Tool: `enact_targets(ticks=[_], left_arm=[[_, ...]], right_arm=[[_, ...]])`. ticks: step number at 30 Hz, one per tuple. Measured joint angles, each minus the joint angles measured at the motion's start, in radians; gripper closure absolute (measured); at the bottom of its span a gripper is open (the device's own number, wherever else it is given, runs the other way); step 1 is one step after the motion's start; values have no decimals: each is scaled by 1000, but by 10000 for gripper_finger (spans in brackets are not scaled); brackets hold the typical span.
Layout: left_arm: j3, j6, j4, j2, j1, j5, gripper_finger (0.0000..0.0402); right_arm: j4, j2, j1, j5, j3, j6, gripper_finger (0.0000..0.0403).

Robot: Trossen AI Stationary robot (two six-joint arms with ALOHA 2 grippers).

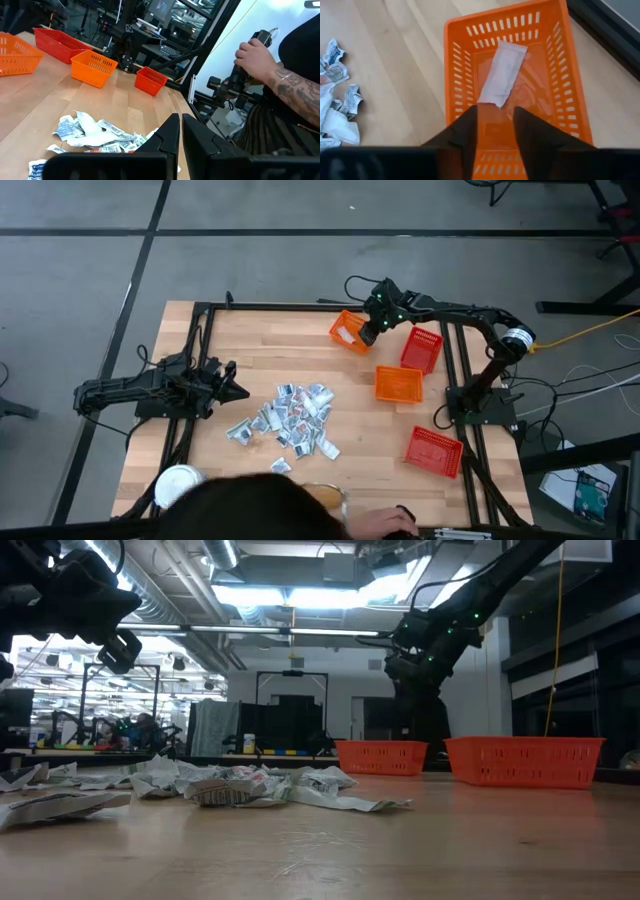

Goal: Pick & Place First Aid Supplies
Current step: Put the green bandage pack into the top orange bin

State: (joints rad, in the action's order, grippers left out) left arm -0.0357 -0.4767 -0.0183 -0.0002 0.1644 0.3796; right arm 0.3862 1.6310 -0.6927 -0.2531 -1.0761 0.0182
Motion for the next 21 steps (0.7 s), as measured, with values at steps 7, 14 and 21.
enact_targets(ticks=[7, 14, 21], left_arm=[[0, 0, 0, 0, 0, 0, 386], [0, 0, 0, 0, 0, 0, 386], [0, 0, 0, 0, 0, 0, 386]], right_arm=[[-3, 0, 40, 135, -59, -128, 208], [-2, 0, 89, 228, -101, -205, 202], [-32, -1, 183, 314, -115, -209, 210]])
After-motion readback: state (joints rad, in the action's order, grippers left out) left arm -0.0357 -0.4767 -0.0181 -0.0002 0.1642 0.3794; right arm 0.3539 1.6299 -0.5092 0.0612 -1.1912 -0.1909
